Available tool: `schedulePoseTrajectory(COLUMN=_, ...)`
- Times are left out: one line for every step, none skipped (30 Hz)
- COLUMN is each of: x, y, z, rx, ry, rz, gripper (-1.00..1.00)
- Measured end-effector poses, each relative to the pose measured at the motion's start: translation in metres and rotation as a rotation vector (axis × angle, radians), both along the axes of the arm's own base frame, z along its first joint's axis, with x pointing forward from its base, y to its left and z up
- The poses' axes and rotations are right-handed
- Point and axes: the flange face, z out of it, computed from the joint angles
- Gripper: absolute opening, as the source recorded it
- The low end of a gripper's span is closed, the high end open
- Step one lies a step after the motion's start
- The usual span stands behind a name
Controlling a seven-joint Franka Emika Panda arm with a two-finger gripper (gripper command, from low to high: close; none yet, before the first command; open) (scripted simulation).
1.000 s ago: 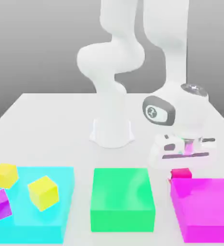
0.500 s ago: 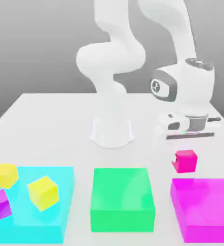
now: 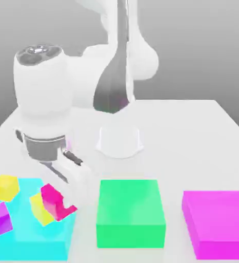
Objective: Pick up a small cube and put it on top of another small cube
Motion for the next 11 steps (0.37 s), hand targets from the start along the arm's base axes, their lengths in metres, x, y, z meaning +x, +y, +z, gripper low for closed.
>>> schedulePoseTrajectory(x=-0.006, y=-0.031, z=0.010, rx=0.001, ry=-0.007, rz=-0.061, gripper=-1.00)
schedulePoseTrajectory(x=-0.012, y=-0.049, z=0.014, rx=0.000, ry=-0.010, rz=-0.109, gripper=-1.00)
schedulePoseTrajectory(x=-0.012, y=-0.054, z=0.012, rx=-0.002, ry=-0.012, rz=-0.127, gripper=-1.00)
schedulePoseTrajectory(x=-0.011, y=-0.056, z=0.005, rx=-0.003, ry=-0.014, rz=-0.133, gripper=-1.00)
schedulePoseTrajectory(x=-0.010, y=-0.056, z=-0.004, rx=-0.004, ry=-0.015, rz=-0.135, gripper=-1.00)
schedulePoseTrajectory(x=-0.010, y=-0.057, z=-0.015, rx=-0.004, ry=-0.015, rz=-0.137, gripper=-1.00)
schedulePoseTrajectory(x=-0.011, y=-0.057, z=-0.028, rx=-0.004, ry=-0.014, rz=-0.138, gripper=-1.00)
schedulePoseTrajectory(x=-0.011, y=-0.058, z=-0.040, rx=-0.004, ry=-0.013, rz=-0.140, gripper=1.00)
schedulePoseTrajectory(x=-0.011, y=-0.058, z=-0.040, rx=-0.004, ry=-0.013, rz=-0.140, gripper=1.00)
schedulePoseTrajectory(x=-0.011, y=-0.058, z=-0.040, rx=-0.004, ry=-0.013, rz=-0.140, gripper=1.00)
schedulePoseTrajectory(x=-0.011, y=-0.058, z=-0.040, rx=-0.004, ry=-0.013, rz=-0.140, gripper=1.00)
